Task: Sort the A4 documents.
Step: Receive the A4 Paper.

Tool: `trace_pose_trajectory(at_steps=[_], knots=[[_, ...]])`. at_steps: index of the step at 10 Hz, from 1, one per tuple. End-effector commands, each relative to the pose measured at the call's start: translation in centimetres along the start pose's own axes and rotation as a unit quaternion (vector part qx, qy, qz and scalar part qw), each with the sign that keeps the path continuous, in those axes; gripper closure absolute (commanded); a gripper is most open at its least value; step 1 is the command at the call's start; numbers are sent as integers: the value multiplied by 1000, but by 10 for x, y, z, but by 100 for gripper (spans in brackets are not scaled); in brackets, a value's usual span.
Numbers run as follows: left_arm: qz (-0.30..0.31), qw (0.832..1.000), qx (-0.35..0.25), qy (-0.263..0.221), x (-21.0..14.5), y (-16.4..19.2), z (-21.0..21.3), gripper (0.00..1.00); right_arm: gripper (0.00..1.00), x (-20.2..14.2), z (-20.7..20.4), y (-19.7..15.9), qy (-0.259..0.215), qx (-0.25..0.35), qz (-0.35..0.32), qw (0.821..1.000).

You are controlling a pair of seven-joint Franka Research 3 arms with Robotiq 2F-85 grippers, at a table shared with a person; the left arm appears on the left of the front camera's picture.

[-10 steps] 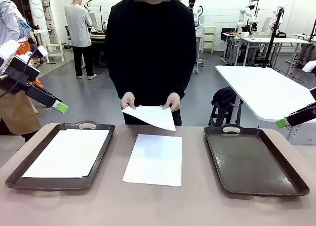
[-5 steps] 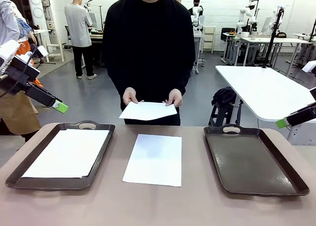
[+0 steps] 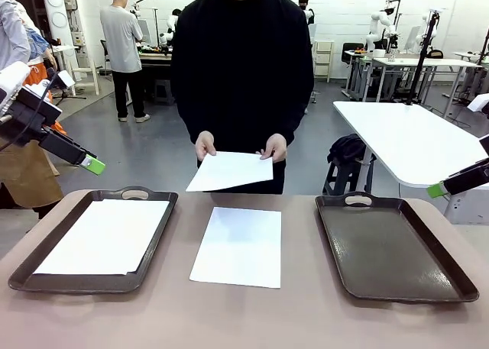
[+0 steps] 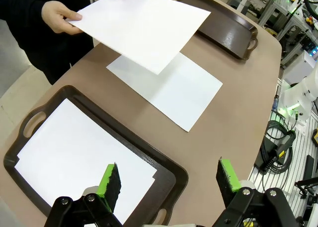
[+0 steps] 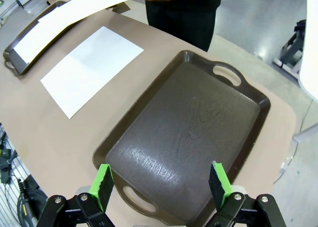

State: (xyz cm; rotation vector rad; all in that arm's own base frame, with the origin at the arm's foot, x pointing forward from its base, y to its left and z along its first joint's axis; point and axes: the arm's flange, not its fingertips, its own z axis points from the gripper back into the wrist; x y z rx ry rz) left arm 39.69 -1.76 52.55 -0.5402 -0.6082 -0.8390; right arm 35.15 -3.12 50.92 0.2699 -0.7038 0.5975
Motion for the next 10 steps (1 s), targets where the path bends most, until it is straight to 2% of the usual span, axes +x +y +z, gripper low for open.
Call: trace_pose_trajectory(at_steps=[1,10], knots=[[-3,1000,-7,-8,-2,1,-1,0,0,-1,-2,-1,-3,10,-2,1000],[-3,1000,-7,-8,-2,1,-1,0,0,-1,-2,-1,-3,10,-2,1000]])
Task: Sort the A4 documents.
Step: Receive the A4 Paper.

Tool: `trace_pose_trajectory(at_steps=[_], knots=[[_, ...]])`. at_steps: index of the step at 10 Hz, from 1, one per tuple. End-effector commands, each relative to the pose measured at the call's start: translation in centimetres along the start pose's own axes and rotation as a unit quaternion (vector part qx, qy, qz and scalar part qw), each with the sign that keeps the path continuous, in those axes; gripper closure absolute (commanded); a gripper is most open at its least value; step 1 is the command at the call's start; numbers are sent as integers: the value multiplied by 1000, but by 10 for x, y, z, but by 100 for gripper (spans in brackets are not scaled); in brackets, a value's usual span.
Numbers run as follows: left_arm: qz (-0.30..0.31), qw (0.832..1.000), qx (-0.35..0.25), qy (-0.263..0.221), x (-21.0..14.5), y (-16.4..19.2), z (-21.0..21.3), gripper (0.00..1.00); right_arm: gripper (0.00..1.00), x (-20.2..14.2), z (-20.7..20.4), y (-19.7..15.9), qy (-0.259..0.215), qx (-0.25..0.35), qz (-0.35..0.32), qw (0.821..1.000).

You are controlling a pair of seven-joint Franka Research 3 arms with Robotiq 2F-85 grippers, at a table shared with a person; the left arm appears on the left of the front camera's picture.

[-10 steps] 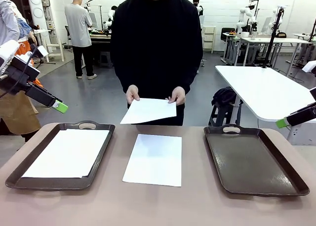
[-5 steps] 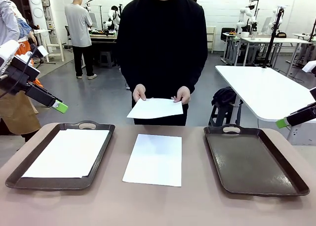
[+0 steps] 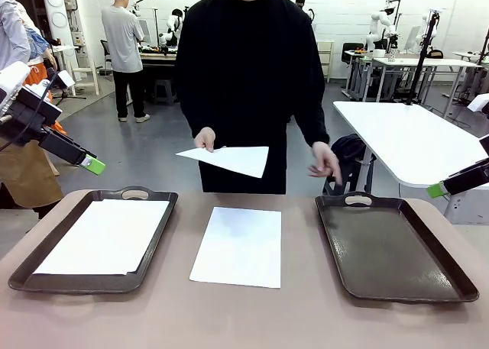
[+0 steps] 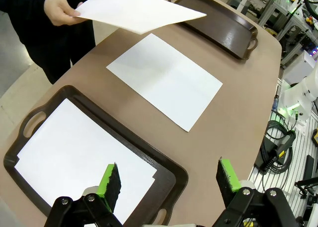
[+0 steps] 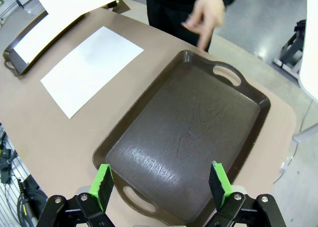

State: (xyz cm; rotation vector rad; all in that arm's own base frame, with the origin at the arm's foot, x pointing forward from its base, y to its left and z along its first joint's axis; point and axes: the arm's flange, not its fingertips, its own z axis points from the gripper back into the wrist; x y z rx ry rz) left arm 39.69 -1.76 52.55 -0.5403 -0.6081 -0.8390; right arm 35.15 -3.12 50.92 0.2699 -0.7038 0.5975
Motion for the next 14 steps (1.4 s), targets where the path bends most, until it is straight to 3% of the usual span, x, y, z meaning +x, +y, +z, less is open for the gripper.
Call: trace_pose_trajectory(at_steps=[1,14], knots=[[-3,1000,-7,-8,-2,1,-1,0,0,-1,-2,-1,-3,10,-2,1000],[-3,1000,-7,-8,-2,1,-1,0,0,-1,-2,-1,-3,10,-2,1000]])
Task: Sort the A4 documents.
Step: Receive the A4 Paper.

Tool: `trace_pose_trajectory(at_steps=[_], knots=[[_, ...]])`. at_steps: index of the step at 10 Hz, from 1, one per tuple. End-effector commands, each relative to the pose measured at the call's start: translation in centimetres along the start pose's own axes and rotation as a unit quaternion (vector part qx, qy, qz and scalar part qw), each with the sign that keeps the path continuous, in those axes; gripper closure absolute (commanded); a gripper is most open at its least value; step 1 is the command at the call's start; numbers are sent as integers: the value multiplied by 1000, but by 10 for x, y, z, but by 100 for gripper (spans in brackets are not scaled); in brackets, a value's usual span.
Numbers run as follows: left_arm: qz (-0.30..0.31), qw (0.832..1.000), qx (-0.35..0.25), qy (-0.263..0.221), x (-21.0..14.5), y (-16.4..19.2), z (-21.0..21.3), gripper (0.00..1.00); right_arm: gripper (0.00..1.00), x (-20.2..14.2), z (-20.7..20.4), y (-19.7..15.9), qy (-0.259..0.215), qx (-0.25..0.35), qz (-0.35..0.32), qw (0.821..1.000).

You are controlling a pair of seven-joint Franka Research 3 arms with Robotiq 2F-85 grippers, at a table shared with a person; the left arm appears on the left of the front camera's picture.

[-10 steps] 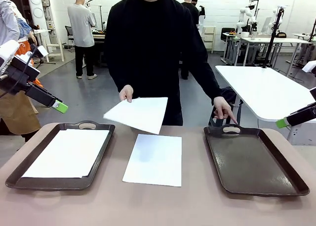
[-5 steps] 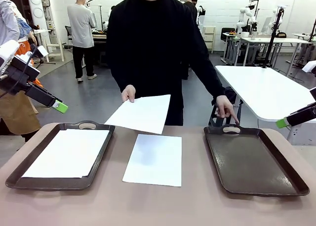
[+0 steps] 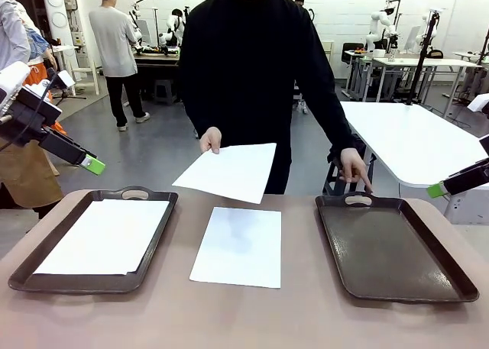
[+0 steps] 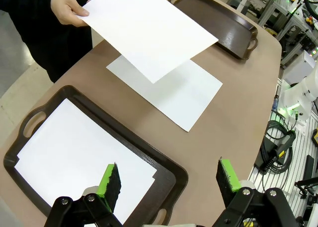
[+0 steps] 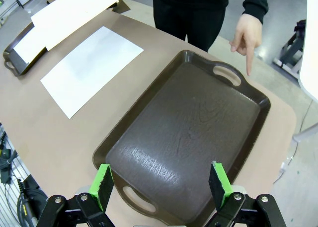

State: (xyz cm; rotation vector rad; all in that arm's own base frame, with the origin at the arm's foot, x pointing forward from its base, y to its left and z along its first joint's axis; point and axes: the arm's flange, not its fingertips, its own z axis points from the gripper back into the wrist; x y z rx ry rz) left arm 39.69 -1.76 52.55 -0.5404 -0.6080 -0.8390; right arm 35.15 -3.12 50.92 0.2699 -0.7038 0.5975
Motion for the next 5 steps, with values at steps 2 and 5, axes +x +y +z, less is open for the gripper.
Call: trace_pose_trajectory(at_steps=[2,5], knots=[[-3,1000,-7,-8,-2,1,-1,0,0,0,0,0,0,0,0,1000],[-3,1000,-7,-8,-2,1,-1,0,0,15,-31,-9,-36,94,-49,994]])
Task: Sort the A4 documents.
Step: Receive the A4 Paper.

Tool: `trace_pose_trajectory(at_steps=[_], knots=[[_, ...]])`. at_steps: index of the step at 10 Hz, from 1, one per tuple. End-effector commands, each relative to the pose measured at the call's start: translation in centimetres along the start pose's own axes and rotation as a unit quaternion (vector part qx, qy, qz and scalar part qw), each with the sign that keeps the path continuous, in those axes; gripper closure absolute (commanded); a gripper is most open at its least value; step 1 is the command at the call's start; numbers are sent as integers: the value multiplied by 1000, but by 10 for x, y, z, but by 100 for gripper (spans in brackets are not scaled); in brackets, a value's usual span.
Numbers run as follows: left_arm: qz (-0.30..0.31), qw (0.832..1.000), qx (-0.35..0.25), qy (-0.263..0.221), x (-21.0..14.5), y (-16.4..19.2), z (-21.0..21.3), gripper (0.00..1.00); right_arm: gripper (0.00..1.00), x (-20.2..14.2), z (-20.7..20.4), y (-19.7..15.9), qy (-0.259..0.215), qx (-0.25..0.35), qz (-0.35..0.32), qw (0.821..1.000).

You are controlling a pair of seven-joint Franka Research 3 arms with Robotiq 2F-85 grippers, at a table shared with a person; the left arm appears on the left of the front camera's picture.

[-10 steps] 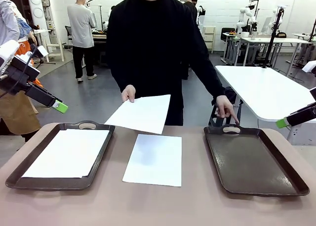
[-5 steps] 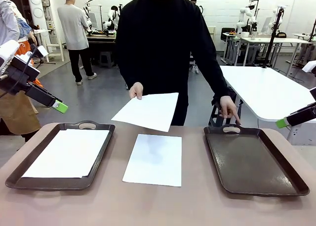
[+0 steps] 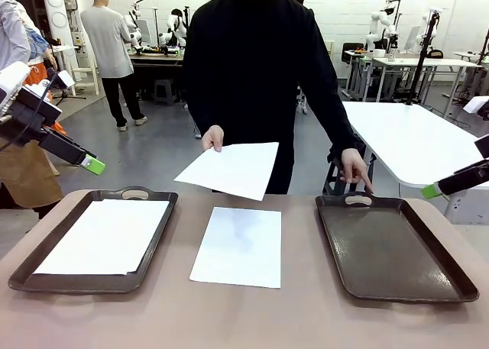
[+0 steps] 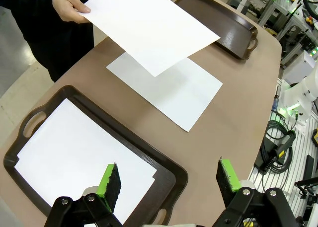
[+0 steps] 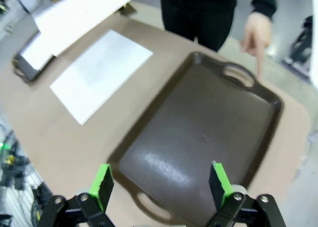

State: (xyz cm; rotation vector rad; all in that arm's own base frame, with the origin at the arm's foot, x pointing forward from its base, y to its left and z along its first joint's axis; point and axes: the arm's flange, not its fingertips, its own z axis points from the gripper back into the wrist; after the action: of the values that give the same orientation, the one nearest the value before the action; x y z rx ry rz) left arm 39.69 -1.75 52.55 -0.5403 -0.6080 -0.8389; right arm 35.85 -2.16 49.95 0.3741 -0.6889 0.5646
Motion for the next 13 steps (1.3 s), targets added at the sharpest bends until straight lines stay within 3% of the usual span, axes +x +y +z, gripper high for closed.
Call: trace_pose_trajectory(at_steps=[1,3,5,9,13], knots=[[-3,1000,-7,-8,-2,1,-1,0,0,24,-26,-17,-38,91,-22,995],[-3,1000,-7,-8,-2,1,-1,0,0,50,-58,-31,-50,168,-53,983],[-3,1000,-7,-8,-2,1,-1,0,0,73,-103,-43,-59,241,-124,961],[-3,1000,-7,-8,-2,1,-1,0,0,103,-188,-40,-43,301,-224,926],[-3,1000,-7,-8,-2,1,-1,0,0,110,-238,-32,-60,372,-285,881]])
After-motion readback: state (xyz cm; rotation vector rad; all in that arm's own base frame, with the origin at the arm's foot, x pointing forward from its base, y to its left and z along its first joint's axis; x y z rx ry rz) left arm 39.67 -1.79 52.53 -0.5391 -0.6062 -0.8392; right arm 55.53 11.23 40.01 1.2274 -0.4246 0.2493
